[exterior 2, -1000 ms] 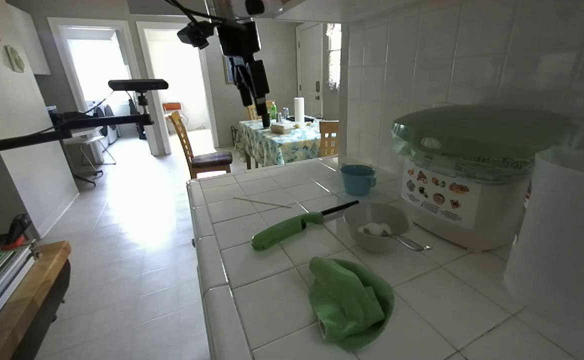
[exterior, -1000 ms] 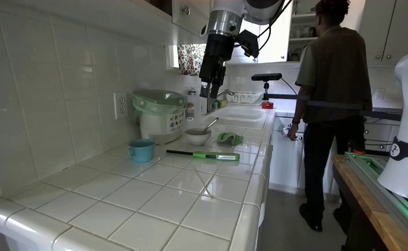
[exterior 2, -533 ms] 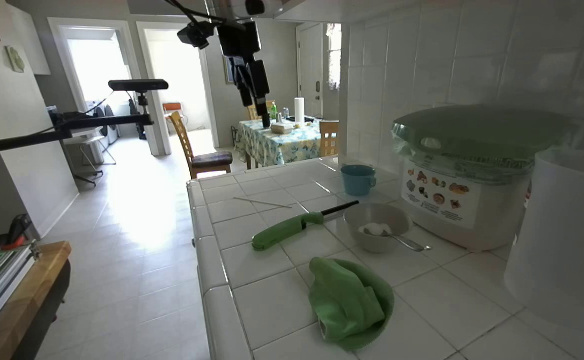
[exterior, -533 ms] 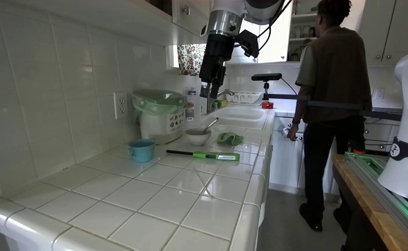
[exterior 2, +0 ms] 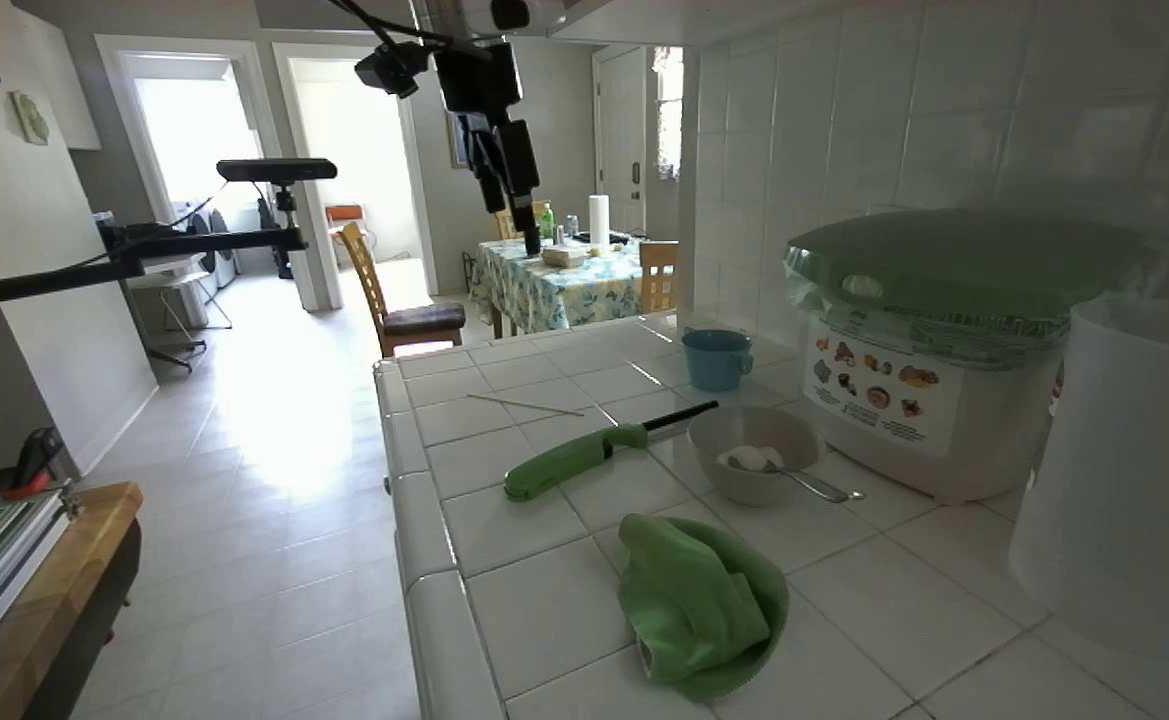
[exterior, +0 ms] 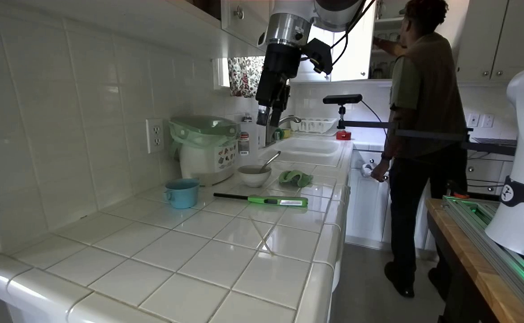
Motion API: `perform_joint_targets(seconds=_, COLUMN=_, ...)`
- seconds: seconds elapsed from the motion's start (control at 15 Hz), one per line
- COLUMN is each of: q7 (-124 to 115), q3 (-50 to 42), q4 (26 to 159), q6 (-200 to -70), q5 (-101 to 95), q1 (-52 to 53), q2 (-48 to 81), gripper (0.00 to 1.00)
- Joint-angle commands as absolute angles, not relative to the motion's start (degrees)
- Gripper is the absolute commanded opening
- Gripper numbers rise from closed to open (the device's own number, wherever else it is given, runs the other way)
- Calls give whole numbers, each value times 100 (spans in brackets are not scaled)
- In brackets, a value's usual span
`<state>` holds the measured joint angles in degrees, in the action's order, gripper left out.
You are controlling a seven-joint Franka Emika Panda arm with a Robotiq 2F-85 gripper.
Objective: Open the cabinet door
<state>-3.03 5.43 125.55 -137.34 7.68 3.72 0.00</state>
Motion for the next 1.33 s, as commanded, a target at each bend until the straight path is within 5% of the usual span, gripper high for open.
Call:
perform_joint_targets(seconds=0.0, q7=-304, q3=511, q4=12548, q6=-13724, q5=766, q1=404, q2=-1, gripper=100)
perform_joint_targets(seconds=1.27, q7=-697, q3=533, q4=11949, q6=-13716, q5=149, q1=426, q2=90, gripper=100)
